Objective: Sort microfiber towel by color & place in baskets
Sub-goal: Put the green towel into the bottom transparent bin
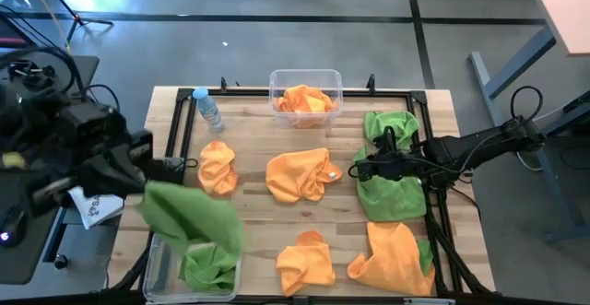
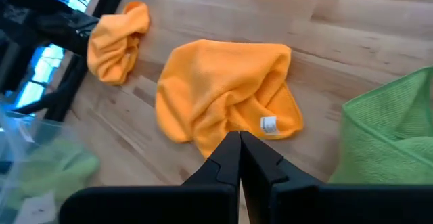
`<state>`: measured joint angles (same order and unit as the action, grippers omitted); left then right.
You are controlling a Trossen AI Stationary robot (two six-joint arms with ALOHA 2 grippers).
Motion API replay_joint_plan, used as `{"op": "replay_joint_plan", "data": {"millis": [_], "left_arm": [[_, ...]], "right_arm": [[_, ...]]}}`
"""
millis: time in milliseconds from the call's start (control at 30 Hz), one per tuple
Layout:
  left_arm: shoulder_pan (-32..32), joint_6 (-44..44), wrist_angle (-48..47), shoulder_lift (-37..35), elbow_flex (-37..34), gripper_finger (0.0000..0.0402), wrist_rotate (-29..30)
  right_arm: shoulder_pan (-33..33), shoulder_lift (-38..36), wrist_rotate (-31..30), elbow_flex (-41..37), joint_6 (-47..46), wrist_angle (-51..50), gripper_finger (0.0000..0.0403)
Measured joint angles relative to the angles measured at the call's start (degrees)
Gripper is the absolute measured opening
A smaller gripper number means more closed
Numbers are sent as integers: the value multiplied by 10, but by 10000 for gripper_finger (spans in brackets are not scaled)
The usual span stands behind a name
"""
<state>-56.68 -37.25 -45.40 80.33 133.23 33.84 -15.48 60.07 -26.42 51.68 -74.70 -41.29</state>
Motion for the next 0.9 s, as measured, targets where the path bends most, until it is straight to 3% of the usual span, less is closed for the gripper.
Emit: {"op": "replay_joint_plan", "data": {"millis": [233, 400, 633, 667, 800, 900], "left_arm": [[-87, -74, -57, 24, 0, 0, 91], [-119, -205, -149, 52, 0, 0, 128], [-123, -537, -449, 101, -1, 0, 108], [-121, -575, -452, 108, -7, 0, 97], [-107, -582, -393, 114, -60, 0, 85], [-97, -659, -446, 122, -83, 0, 41]], "right_arm": [[-25, 0, -5, 0, -13, 10, 0], [-44, 0, -32, 0, -18, 9, 0], [-46, 0, -36, 0, 13, 8, 0], [-46, 0, -35, 0, 17, 8, 0], [-46, 0, -25, 0, 42, 8, 0], [-46, 0, -6, 0, 65, 8, 0]]}}
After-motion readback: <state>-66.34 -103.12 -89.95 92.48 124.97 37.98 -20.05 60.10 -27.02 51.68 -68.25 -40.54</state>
